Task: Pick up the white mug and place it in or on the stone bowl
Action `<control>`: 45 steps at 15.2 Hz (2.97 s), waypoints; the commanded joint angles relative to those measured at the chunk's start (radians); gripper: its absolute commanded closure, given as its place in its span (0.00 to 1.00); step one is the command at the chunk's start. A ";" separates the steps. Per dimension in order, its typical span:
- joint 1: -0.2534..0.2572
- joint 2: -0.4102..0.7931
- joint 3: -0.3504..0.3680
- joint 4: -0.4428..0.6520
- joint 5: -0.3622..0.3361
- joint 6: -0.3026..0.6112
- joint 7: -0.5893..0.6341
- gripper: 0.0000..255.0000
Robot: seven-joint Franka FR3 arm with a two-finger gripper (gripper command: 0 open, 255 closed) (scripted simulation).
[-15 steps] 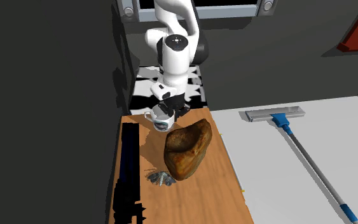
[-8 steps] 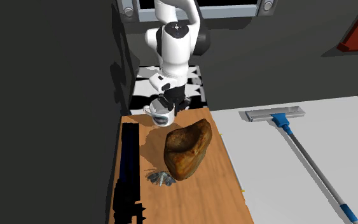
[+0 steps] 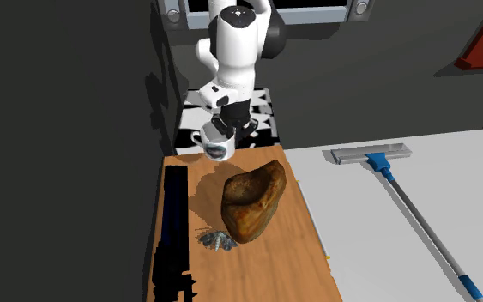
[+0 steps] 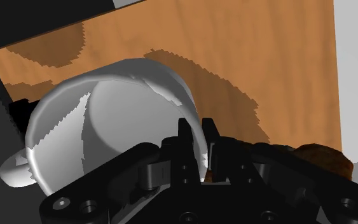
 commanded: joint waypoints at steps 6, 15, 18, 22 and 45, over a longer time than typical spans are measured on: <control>0.000 -0.023 0.000 0.070 0.003 -0.093 -0.004 1.00; 0.000 -0.038 0.000 0.174 0.006 -0.212 -0.010 1.00; 0.000 -0.039 0.000 0.213 0.006 -0.252 -0.011 1.00; 0.005 0.001 0.006 0.300 0.004 -0.300 -0.002 1.00; 0.076 0.494 0.039 0.844 -0.043 -0.356 0.094 1.00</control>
